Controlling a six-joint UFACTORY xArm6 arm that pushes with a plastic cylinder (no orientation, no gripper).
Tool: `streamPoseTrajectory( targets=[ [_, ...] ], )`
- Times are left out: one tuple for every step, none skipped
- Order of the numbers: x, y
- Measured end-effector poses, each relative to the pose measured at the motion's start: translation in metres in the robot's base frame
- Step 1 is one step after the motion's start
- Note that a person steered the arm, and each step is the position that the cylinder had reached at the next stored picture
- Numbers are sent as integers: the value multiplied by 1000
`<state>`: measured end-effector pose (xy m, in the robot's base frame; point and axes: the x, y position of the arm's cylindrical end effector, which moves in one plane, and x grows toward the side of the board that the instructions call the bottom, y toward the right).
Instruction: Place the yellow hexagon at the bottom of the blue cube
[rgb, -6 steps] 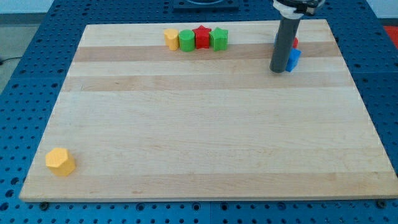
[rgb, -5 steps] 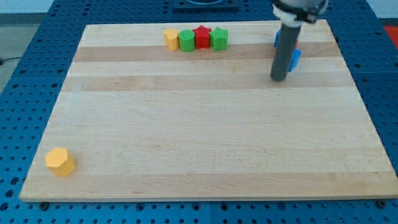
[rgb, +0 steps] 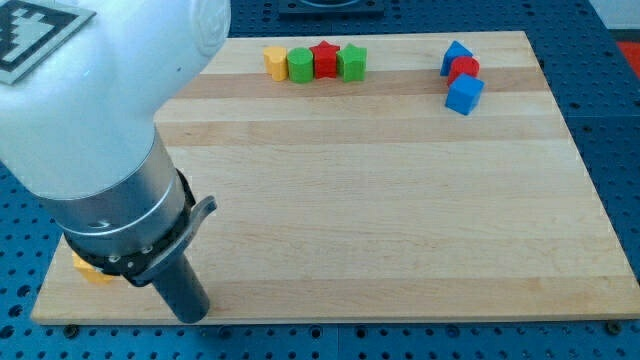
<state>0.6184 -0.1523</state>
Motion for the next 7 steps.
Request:
streamPoseTrajectory(
  targets=[
    [0, -123],
    [-13, -149],
    [-30, -131],
    [-49, -128],
    [-42, -98],
    [-22, -69],
    [-72, -36]
  ],
)
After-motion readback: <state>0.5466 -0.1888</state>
